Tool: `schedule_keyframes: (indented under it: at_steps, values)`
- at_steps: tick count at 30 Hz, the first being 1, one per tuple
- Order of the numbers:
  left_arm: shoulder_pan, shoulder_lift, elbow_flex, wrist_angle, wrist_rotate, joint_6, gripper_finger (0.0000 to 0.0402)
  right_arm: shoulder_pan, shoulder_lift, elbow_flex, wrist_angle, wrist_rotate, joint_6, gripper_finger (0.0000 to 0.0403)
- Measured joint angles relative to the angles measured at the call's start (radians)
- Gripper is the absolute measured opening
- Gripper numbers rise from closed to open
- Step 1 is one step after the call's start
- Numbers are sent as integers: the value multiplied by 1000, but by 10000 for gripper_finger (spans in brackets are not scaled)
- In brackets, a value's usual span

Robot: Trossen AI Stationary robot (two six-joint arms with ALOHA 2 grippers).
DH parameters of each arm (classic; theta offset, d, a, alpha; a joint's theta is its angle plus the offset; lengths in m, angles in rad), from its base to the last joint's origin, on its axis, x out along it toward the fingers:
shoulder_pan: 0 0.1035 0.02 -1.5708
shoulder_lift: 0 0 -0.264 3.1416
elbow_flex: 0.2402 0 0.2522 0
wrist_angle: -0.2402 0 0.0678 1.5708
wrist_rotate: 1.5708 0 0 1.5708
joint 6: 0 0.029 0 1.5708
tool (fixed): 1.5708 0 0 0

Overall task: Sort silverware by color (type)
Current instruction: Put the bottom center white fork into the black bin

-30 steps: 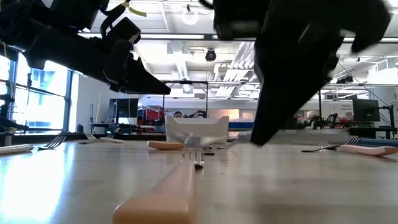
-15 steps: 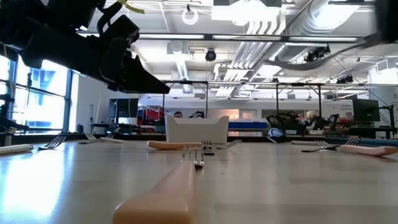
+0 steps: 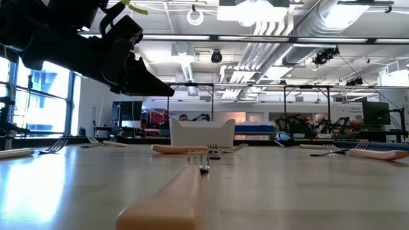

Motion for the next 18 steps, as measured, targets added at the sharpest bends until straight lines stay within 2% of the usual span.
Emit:
schedule_keyframes:
  at_steps: [4, 8, 18]
  values:
    - [0, 0, 0, 2, 0, -9, 1, 58, -123, -208, 180, 50, 151, 30]
    - [0, 0, 0, 2, 0, -22, 0, 68, -199, -360, 360, 76, 175, 31]
    - [0, 0, 0, 2, -29, -27, 1, 54, -216, -523, 542, 65, 160, 35]
